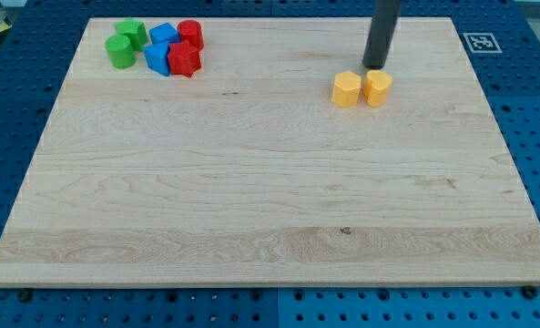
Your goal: Move the yellow heart and yellow hexagon towards left
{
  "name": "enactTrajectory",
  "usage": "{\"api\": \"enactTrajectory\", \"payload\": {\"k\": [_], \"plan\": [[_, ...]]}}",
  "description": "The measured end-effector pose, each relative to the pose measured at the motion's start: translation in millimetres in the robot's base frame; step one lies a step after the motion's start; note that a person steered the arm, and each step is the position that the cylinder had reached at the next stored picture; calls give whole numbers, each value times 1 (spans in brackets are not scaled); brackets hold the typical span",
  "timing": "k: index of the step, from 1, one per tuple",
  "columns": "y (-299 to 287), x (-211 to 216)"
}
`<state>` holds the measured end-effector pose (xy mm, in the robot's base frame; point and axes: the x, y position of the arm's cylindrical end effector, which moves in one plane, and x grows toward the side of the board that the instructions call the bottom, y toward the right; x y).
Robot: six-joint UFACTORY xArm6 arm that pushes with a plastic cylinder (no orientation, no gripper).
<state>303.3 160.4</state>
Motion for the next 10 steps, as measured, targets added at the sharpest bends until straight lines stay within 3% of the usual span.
{"api": "enactTrajectory", "payload": {"k": [2, 4, 5, 8, 9, 10], "plan": [[1, 0], [35, 24], [35, 56], [35, 77], [26, 77], [-15, 52]]}}
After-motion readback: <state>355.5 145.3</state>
